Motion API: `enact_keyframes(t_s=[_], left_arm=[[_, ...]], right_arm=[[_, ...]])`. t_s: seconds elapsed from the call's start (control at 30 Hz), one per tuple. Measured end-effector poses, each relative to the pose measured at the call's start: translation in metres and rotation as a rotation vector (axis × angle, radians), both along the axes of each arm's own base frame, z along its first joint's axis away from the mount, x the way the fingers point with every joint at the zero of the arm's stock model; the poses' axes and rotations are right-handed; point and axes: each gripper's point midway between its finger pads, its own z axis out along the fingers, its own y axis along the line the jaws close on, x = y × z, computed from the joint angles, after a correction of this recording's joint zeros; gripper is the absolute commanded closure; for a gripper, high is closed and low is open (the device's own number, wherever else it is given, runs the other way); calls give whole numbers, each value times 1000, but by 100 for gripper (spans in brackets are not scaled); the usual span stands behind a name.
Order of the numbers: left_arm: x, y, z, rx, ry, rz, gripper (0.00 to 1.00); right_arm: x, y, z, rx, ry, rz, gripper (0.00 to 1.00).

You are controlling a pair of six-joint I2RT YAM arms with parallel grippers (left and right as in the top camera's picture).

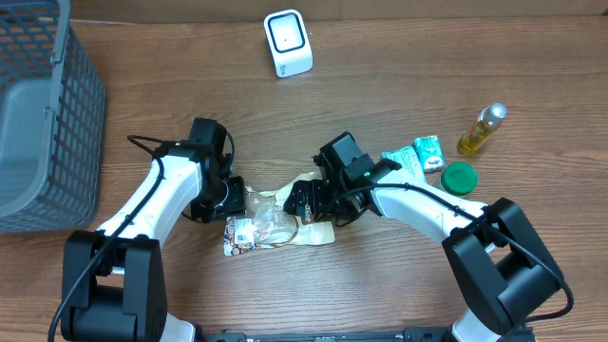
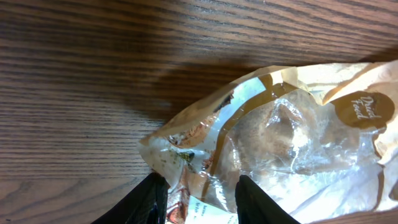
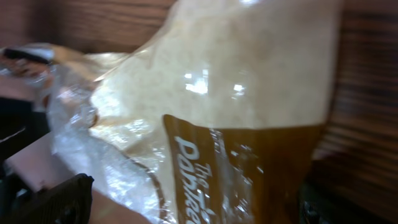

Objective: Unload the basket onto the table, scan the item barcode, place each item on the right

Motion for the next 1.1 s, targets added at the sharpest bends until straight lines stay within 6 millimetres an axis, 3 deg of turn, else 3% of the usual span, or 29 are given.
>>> enact_keyframes(t_s=[0.33,0.97,1.1], left_arm=[[0,0,0,1,0,0,59],[1,1,0,8,-4,0,60],[1,2,0,11,-6,0,60]], right_arm=[[-13,13,3,113,45,39,8],[0,37,10,255,2,43,28],[3,41,14,281,-12,46,42]])
